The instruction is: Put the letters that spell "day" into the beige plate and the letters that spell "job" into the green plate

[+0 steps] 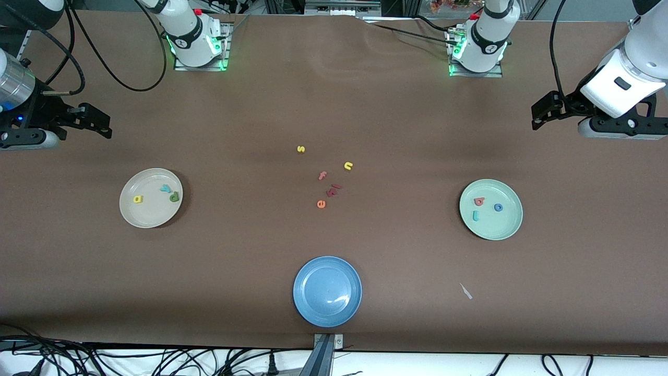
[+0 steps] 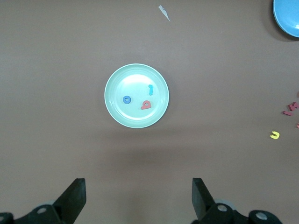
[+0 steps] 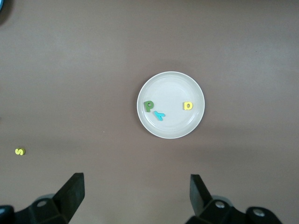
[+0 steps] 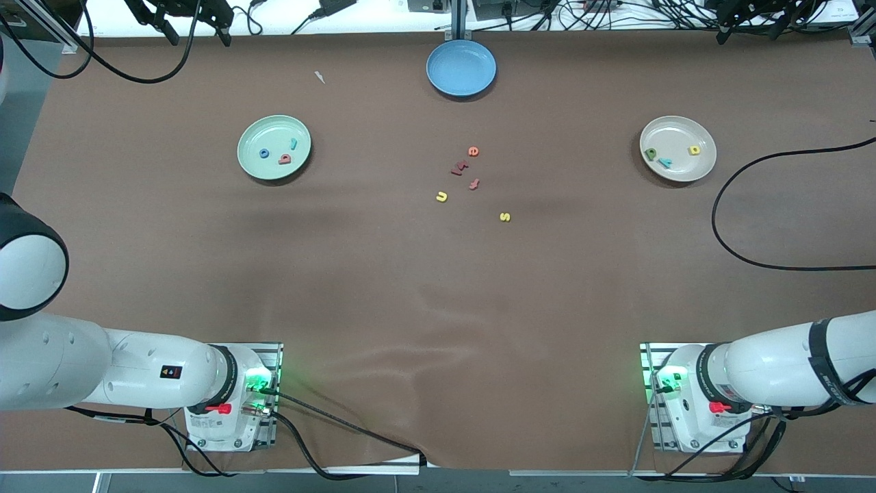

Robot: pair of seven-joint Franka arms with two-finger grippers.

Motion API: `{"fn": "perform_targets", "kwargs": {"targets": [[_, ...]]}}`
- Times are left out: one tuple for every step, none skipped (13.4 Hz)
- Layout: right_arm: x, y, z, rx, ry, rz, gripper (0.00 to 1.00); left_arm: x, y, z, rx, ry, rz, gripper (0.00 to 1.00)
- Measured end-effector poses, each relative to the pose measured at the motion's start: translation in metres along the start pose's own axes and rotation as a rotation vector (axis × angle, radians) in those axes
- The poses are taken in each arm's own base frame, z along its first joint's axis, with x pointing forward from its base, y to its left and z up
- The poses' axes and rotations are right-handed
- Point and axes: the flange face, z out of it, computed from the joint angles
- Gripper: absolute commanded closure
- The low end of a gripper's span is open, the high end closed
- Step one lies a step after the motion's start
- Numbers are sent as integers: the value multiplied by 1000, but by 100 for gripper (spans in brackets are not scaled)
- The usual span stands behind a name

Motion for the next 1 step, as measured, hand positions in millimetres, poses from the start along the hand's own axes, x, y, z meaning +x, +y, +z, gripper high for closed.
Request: {"fn": "perform_targets", "kwargs": {"targets": [[0, 0, 0, 0, 0, 1, 0, 0, 0, 0, 0, 0, 0, 0]]}}
